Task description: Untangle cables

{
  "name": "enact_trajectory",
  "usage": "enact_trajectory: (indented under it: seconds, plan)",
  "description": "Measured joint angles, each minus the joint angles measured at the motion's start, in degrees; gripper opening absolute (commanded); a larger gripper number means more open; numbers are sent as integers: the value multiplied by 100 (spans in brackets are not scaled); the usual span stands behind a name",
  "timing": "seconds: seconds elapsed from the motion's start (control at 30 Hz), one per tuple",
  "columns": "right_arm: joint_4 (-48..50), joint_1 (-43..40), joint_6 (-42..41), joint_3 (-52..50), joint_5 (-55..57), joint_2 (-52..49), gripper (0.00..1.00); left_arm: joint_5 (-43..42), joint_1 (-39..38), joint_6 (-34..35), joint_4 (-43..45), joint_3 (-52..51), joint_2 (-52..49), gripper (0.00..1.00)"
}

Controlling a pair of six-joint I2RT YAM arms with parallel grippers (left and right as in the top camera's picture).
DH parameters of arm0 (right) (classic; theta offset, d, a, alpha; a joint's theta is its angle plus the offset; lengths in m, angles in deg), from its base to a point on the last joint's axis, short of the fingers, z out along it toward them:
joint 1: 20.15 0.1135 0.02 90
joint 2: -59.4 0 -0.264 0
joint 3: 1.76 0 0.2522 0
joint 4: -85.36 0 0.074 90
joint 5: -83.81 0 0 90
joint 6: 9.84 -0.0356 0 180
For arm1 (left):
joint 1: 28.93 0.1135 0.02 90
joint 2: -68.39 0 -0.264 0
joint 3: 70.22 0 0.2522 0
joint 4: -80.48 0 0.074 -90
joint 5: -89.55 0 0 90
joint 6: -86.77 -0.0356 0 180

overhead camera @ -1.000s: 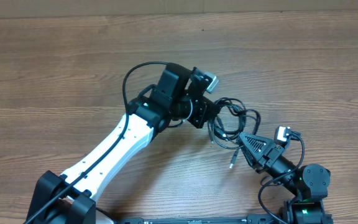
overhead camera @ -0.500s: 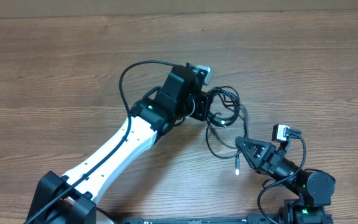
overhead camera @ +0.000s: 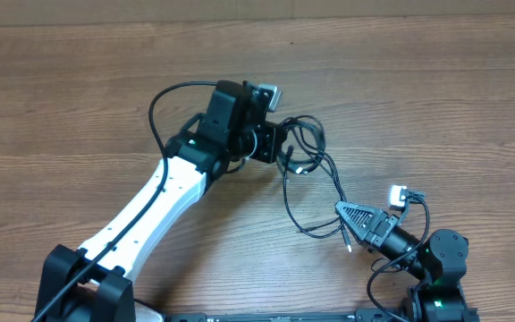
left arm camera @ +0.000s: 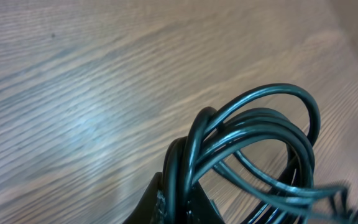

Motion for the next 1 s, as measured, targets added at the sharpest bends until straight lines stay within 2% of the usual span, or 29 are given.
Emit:
enact_trajectory:
  seconds: [0.17, 0.43, 0.67, 0.83, 0.87, 1.0]
  plan:
    - [-81, 0, 264, 0, 234, 0, 9, 55, 116, -619, -275, 0, 0, 4]
    - [-911, -2, 529, 0, 767, 9, 11, 280, 157, -1615, -205, 0, 0, 4]
    - [-1285, -2, 581, 0, 1139, 11, 12, 1637, 402, -1908, 273, 0, 0, 4]
    - [-1298, 0, 627, 0, 1263, 11, 28, 2291, 455, -1799, 560, 0, 0, 4]
    - [-1298, 0, 632, 0, 1268, 11, 34, 2299, 455, -1729, 560, 0, 0, 4]
    - [-1294, 0, 564, 0, 1276, 11, 45, 2105, 455, -1193, 509, 0, 0, 4]
